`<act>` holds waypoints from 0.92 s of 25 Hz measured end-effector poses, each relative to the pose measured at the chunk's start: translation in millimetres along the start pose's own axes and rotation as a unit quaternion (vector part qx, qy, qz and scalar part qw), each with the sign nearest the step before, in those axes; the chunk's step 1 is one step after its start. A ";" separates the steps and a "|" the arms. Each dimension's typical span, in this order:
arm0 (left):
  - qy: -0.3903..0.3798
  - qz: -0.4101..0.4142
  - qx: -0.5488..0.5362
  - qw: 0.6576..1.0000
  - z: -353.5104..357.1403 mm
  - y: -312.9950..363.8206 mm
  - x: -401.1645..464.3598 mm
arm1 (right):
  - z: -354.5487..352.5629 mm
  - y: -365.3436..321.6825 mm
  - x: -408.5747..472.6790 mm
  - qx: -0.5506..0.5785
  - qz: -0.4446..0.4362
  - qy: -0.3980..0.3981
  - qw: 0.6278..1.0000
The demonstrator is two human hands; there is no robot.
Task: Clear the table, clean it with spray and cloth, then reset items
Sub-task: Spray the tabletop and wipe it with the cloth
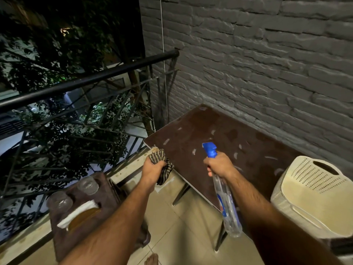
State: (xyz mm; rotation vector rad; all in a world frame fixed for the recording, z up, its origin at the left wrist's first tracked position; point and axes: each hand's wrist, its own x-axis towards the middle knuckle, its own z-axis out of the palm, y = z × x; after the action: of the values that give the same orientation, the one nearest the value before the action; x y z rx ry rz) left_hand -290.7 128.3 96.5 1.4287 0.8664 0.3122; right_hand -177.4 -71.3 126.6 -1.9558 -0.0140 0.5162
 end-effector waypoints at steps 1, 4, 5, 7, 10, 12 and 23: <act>-0.004 0.002 -0.001 1.000 5.3 1.6 -1.4 | -4.4 1.6 -1.0 0.004 0.002 -0.003 1.000; -0.018 0.010 -0.004 1.000 19.8 6.3 -5.2 | -16.6 4.8 -4.3 0.017 0.009 -0.018 1.000; -0.023 0.012 -0.005 1.000 23.5 8.1 -6.6 | -21.3 5.8 -4.5 0.013 0.004 -0.014 1.000; -0.029 0.018 -0.007 0.999 29.4 10.8 -6.4 | -31.5 7.8 -1.7 0.012 -0.003 0.012 1.000; -0.035 0.026 -0.010 0.999 37.2 21.0 -6.4 | -50.7 5.1 6.0 0.013 -0.017 0.081 0.996; -0.038 0.029 -0.009 0.999 42.4 29.7 -4.3 | -62.9 -0.8 13.6 0.022 -0.033 0.122 0.992; -0.099 0.088 0.024 0.991 105.4 78.7 61.7 | -113.3 -37.4 55.4 0.030 -0.024 0.236 0.971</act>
State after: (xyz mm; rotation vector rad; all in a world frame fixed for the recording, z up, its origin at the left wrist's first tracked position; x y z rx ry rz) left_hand -154.1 105.6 140.5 1.5555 0.5920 0.2775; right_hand -78.1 -139.9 178.8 -1.9690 0.2517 0.0091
